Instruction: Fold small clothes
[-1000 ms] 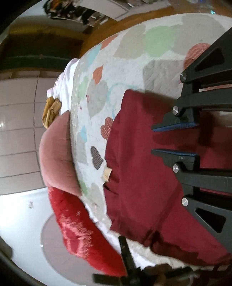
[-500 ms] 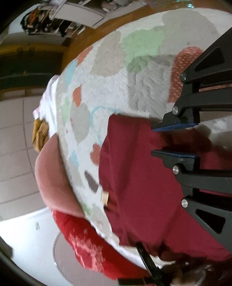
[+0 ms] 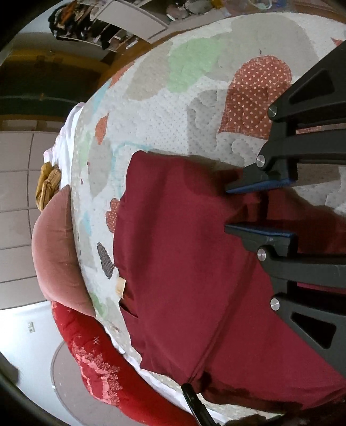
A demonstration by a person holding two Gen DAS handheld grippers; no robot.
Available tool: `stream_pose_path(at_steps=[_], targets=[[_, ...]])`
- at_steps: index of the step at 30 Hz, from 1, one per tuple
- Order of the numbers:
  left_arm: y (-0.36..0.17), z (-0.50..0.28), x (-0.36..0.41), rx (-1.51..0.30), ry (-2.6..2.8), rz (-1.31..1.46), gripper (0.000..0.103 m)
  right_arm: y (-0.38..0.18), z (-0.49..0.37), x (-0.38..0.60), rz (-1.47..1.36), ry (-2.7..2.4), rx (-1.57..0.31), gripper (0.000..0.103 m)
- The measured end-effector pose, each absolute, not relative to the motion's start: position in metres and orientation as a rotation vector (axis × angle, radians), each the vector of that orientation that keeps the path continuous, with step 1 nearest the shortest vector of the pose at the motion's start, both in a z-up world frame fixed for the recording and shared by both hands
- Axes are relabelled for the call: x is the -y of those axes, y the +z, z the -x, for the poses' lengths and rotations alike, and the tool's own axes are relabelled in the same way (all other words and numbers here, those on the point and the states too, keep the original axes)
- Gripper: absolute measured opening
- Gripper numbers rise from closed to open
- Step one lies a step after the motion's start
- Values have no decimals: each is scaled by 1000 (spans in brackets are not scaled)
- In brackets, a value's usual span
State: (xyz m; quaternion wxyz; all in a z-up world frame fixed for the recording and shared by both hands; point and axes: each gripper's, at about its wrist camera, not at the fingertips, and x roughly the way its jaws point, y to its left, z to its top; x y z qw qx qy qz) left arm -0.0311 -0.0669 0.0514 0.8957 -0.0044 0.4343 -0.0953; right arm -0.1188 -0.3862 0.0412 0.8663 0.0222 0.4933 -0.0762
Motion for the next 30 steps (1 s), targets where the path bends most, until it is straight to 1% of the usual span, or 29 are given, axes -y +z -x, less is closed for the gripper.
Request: stream_pose_path(at_steps=[6, 9, 11, 13, 18, 21, 22, 23, 25, 26, 30], targets=[[53, 41, 59, -926, -199, 42, 37, 53, 127, 386, -93, -171, -1035, 24], [54, 43, 55, -928, -203, 71, 37, 62, 133, 383, -107, -170, -1020, 31], [55, 42, 52, -928, -209, 97, 37, 68, 137, 381, -116, -157, -1006, 39], [54, 39, 49, -934, -216, 126, 37, 71, 140, 376, -111, -138, -994, 43], [52, 22, 45, -937, -211, 179, 37, 64, 136, 367, -76, -129, -1003, 43], [41, 9, 44, -973, -184, 179, 37, 55, 133, 371, -65, -161, -1019, 43], [37, 7, 44, -978, -180, 175, 41, 51, 132, 373, -60, -175, -1025, 43], [34, 5, 44, -984, -174, 170, 53, 49, 131, 375, -60, -178, -1025, 43], [29, 5, 40, -991, -155, 180, 62, 47, 131, 376, -52, -179, -1019, 45], [27, 6, 36, -991, -161, 200, 62, 47, 131, 376, -41, -187, -1019, 47], [30, 18, 26, -992, -181, 221, 62, 51, 136, 379, -54, -197, -1017, 47]])
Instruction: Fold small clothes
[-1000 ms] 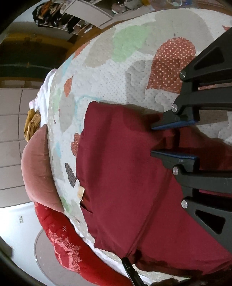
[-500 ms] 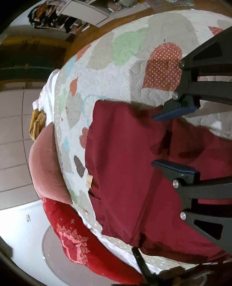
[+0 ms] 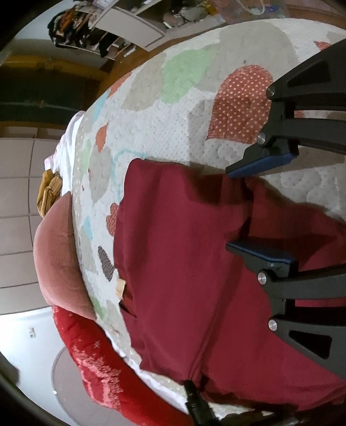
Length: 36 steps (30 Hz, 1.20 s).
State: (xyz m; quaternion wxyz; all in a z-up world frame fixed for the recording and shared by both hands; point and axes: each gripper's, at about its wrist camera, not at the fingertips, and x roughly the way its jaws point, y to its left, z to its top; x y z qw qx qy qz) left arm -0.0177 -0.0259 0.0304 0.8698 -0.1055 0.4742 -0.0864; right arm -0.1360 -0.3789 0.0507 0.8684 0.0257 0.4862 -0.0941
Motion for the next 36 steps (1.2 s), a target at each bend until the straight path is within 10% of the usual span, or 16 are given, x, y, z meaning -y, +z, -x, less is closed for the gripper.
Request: stream_pose_path(at_steps=[36], targets=[[26, 222, -22, -1087, -272, 115, 62, 45, 350, 329, -319, -31, -1122, 52]])
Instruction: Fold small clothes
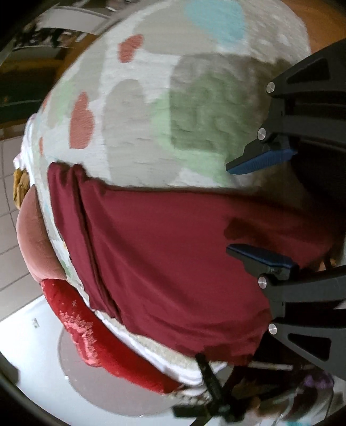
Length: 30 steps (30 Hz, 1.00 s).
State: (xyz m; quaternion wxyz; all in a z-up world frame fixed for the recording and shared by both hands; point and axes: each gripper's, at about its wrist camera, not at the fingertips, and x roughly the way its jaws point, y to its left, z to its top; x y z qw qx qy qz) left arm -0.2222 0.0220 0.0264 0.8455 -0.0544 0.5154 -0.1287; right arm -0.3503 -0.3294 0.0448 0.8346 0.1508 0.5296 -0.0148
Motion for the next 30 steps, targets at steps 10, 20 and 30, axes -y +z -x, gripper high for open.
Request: stream_pose_path(at_steps=[10, 20, 30], targets=[[16, 240, -38, -1141, -321, 163, 62, 17, 375, 322, -444, 33, -1201, 52], [14, 256, -41, -1176, -348, 76, 62, 7, 371, 306, -453, 80, -1219, 52], [-1, 256, -34, -1198, -317, 52, 62, 2, 364, 297, -442, 91, -1228, 52]])
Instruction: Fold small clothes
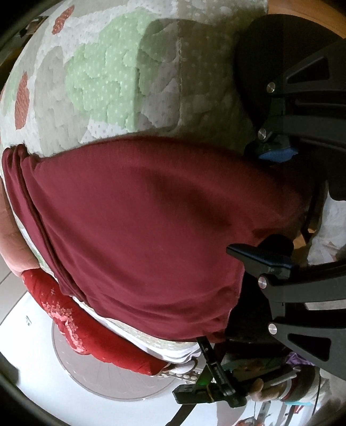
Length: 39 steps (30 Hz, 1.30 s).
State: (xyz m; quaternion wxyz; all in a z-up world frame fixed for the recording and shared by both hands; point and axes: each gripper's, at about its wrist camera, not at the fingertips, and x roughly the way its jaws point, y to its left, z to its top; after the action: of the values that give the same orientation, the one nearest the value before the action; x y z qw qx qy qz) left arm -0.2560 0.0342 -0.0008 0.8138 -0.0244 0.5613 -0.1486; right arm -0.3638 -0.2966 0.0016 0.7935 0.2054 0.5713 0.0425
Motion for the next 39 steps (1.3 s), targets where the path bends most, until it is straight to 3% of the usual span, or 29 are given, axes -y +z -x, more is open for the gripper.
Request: stream_pose_path(at_steps=[9, 15, 16, 17, 19, 20, 23, 39], targets=[[-11, 252, -20, -1191, -306, 10, 62, -3, 361, 293, -439, 96, -1235, 52], [-21, 248, -3, -1204, -317, 8, 61, -4, 361, 289, -413, 96, -1218, 30], [-21, 247, -2, -1206, -323, 8, 58, -3, 362, 290, -416, 99, -1207, 21], [-21, 248, -1, -1204, -334, 13, 44, -1, 362, 290, -419, 104, -1194, 16], [-20, 248, 2, -1201, -361, 19, 29, 3, 363, 290, -427, 131, -1172, 13], [-18, 249, 5, -1197, -369, 12, 15, 6, 363, 289, -433, 149, -1159, 12], [-8, 250, 13, -1186, -395, -2, 9, 19, 363, 288, -457, 203, -1117, 10], [85, 195, 26, -967, -407, 36, 8, 103, 305, 321, -527, 270, -850, 9]])
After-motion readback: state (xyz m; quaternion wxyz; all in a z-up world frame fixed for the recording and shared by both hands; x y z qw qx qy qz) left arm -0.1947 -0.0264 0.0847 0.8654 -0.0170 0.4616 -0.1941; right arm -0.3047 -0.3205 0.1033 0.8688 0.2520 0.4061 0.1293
